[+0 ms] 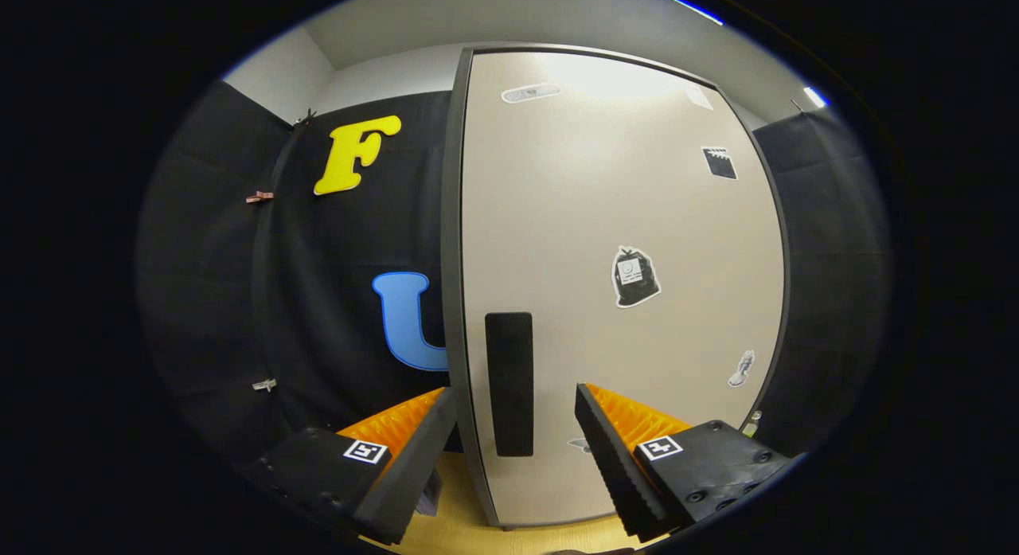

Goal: Open the shoe cabinet door, grab the shoes and put them into the shoe cabinet, then close the shoe cabinet door.

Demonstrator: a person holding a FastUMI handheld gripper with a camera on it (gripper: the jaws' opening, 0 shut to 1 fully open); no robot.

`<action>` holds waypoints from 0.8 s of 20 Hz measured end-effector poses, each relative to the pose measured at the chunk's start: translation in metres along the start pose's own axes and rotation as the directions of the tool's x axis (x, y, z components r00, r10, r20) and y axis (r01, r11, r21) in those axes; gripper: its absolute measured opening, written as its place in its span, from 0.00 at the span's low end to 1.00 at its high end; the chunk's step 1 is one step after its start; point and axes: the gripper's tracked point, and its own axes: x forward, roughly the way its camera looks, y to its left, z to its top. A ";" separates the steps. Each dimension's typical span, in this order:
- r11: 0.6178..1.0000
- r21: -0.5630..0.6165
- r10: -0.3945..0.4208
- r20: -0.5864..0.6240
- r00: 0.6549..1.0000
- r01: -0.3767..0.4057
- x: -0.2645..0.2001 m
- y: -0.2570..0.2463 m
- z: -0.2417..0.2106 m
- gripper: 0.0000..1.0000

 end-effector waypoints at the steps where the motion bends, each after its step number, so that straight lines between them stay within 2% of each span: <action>1: 1.000 0.004 -0.006 -0.005 1.000 0.006 0.006 0.000 -0.003 0.97; 5: 1.000 0.009 -0.023 -0.001 1.000 0.023 0.023 -0.001 -0.007 0.96; 7: 0.999 0.010 -0.031 0.008 0.999 0.031 0.026 -0.001 -0.005 0.91; 10: 0.999 0.000 -0.045 0.010 0.999 0.045 0.027 -0.002 -0.006 0.67; 13: 0.999 -0.013 -0.045 -0.011 0.999 0.045 0.033 -0.001 -0.011 0.64; 14: 0.999 -0.012 -0.053 -0.011 0.999 0.053 0.037 0.000 -0.013 0.45; 16: 0.999 -0.013 -0.051 -0.015 0.999 0.051 0.032 0.001 -0.013 0.43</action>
